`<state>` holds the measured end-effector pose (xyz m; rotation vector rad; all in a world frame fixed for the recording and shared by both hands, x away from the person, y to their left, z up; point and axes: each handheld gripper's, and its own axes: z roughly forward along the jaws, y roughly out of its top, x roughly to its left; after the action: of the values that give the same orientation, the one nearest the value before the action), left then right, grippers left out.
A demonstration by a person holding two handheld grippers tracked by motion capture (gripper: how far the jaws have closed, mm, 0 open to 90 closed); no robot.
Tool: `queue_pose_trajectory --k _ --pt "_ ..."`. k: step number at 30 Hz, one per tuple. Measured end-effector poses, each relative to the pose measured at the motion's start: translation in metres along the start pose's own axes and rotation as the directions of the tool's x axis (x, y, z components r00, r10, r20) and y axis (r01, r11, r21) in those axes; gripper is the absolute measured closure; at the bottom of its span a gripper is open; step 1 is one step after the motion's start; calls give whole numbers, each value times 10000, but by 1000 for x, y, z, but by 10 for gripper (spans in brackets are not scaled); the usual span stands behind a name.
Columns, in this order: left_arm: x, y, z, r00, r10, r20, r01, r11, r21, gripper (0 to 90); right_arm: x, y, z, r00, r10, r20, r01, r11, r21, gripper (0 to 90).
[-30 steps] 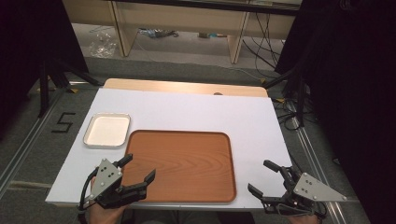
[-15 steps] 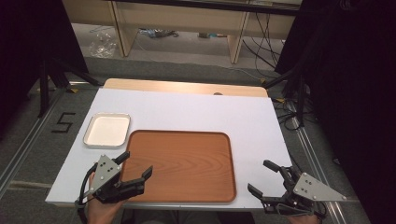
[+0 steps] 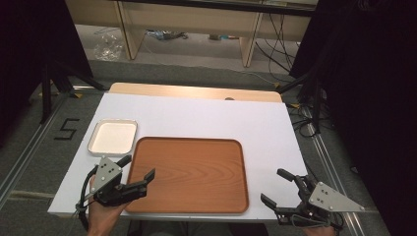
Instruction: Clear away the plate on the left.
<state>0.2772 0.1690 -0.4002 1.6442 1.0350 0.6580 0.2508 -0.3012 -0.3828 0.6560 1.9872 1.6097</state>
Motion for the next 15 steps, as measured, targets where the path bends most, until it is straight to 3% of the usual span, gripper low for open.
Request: queue_pose_trajectory --k 6,8,13,14,15 --pt "7 -1 8 9992 176 -346 -171 9998 136 164 0 0 0 10000 -13 -37 13 10000 13 164" --pt "10 -2 10 9975 411 -579 -402 9991 165 166 0 0 1 9999 11 -108 -13 9999 -169 164" --pt "21 -3 14 9938 199 -1097 -180 9997 184 178 0 1 -2 10000 -47 -40 48 9998 203 164" --pt "23 -3 15 9929 178 -1179 -158 9997 182 178 0 0 1 9999 10 -114 -11 9999 -129 164" --pt "23 -3 15 9929 178 -1179 -158 9997 182 177 0 0 1 9999 10 -114 -11 9999 -129 164"
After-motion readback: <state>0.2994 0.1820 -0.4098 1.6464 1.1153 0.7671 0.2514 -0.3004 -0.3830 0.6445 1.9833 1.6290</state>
